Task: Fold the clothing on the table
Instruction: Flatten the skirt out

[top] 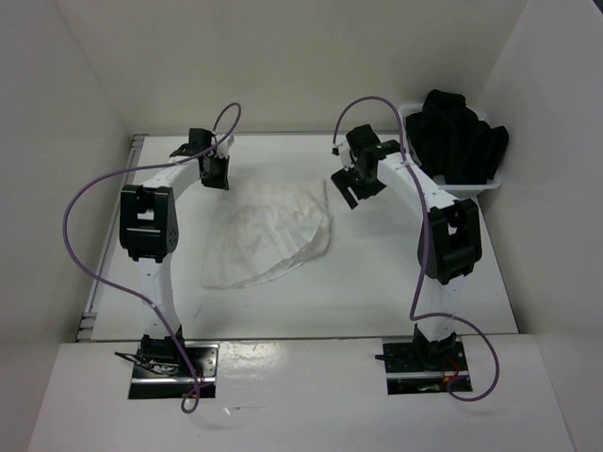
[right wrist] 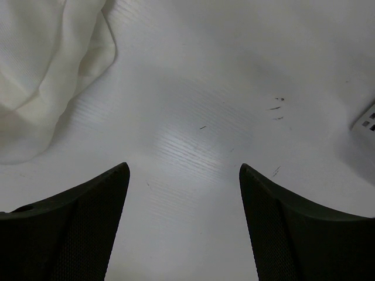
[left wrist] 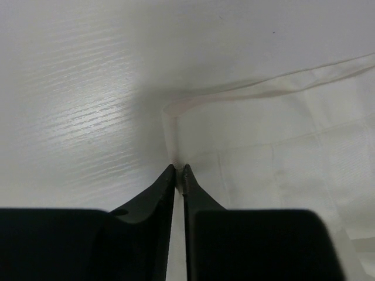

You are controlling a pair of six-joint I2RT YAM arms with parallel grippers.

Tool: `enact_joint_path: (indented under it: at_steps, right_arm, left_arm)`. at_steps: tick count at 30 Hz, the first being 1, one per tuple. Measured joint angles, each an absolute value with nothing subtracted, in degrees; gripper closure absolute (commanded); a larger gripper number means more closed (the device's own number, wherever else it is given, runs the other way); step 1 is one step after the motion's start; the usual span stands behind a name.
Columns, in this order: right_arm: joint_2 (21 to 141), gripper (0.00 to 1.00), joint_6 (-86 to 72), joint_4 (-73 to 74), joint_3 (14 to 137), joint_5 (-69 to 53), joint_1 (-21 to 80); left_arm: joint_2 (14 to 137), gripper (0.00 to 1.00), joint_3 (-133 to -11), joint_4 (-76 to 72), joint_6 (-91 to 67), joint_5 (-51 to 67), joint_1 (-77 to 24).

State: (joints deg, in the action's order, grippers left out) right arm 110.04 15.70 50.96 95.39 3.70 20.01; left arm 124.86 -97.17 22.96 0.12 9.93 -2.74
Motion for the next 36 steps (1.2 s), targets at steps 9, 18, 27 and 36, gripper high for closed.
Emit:
enact_joint_path:
  at_steps: [9,18,27,36]
  right_arm:
    - [110.4,0.22,15.7,51.8,98.5,3.2,20.0]
    - [118.5,0.22,16.0,51.3,106.8,-6.7,20.0]
    - [128.0,0.25,16.0,51.8,113.0,-14.1,18.6]
    - [123.1,0.25,15.9,50.7,110.6,-15.6,8.9]
  left_arm:
    - [125.6,1.00,-98.2,25.0,1.4,11.9,-2.3]
    - [124.4,1.00,-101.6,32.0,3.6,19.5,0.1]
    - [122.5,1.00,-116.4,42.9,6.5,23.9,0.1]
    - [126.8,1.00,-157.9,59.1,12.9,27.2,-11.7]
